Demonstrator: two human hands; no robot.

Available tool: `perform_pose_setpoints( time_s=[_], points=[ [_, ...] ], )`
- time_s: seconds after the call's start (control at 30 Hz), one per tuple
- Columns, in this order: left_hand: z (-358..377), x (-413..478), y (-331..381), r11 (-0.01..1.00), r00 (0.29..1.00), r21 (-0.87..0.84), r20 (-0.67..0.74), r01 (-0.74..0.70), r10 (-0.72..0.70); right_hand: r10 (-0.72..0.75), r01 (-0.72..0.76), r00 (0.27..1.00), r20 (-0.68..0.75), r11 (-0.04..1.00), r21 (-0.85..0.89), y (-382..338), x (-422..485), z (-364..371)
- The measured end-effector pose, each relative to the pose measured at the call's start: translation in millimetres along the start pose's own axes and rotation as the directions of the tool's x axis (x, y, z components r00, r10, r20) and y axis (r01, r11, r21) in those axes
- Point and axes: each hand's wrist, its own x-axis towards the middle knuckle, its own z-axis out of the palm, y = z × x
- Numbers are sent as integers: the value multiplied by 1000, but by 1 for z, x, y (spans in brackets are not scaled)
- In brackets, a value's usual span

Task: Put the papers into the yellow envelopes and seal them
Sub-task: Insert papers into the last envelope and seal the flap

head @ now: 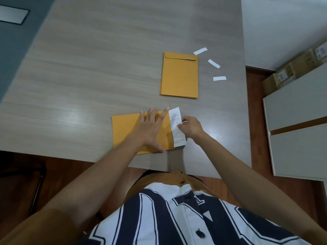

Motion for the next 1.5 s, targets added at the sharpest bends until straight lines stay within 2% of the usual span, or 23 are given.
perform_pose_setpoints(
  time_s=[0.23, 0.37, 0.63, 0.7, 0.8, 0.87, 0.93, 1.03, 1.2, 1.5],
  points=[
    [1, -7, 4, 999, 999, -47, -39, -28, 26, 86, -102, 986, 145, 988, 112, 4, -5, 5],
    [0, -10, 7, 998, 997, -40, -60, -55, 52, 73, -97, 976, 207, 989, 109, -1, -9, -2],
    [2, -10, 6, 998, 996, -37, -76, -57, 54, 15, -133, 903, 429, 960, 246, -6, -11, -1],
    [5, -10, 2, 999, 997, -10, -70, -44, 43, 8, -101, 923, 384, 970, 221, -6, -10, -2],
    [13, -9, -2, 1000, 1000, 15, -21, -11, 11, -12, -31, 977, 214, 980, 199, -6, -10, -1],
    [17, -9, -3, 1000, 1000, 7, 15, 13, -13, -102, 98, 992, 72, 994, 57, -1, -6, -1],
    [19, -8, -2, 999, 999, -27, 22, 38, -38, -221, 216, 975, -17, 966, -144, 5, -3, 0],
    [15, -3, 0, 997, 997, -5, -4, 71, -71, -292, 269, 956, -32, 913, -306, 14, 3, 2],
    [11, 11, 8, 987, 1000, 159, -5, 24, -23, -353, 314, 936, -17, 853, -418, 21, 7, 4],
    [1, 18, 9, 993, 998, 104, -45, 46, -42, -417, 380, 909, 6, 824, -420, 16, 11, 4]
  ],
)
